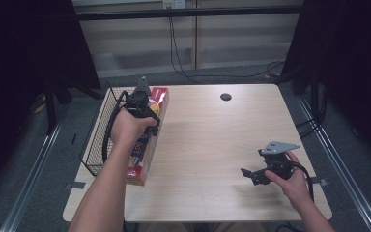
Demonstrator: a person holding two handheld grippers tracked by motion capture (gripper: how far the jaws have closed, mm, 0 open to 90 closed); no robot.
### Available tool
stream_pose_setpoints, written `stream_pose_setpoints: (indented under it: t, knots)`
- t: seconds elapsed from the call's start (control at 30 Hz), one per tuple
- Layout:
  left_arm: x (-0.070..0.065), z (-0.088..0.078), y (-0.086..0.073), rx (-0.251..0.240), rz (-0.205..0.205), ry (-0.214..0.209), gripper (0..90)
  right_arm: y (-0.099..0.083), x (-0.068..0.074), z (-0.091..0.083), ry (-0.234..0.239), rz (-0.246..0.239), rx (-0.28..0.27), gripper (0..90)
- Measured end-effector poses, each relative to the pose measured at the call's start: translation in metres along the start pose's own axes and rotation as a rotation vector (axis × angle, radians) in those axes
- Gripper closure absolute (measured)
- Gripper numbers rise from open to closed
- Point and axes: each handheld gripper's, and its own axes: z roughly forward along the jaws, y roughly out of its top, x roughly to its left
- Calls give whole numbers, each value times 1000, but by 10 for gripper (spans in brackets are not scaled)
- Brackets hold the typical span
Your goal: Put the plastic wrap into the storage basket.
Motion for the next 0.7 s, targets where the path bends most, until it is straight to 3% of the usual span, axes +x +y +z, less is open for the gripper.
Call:
stream_pose_setpoints:
  t: [0.7]
  knots:
    - [25,-14,-5,-6,-63,1,441,0,1,1,0,-6,1,0]
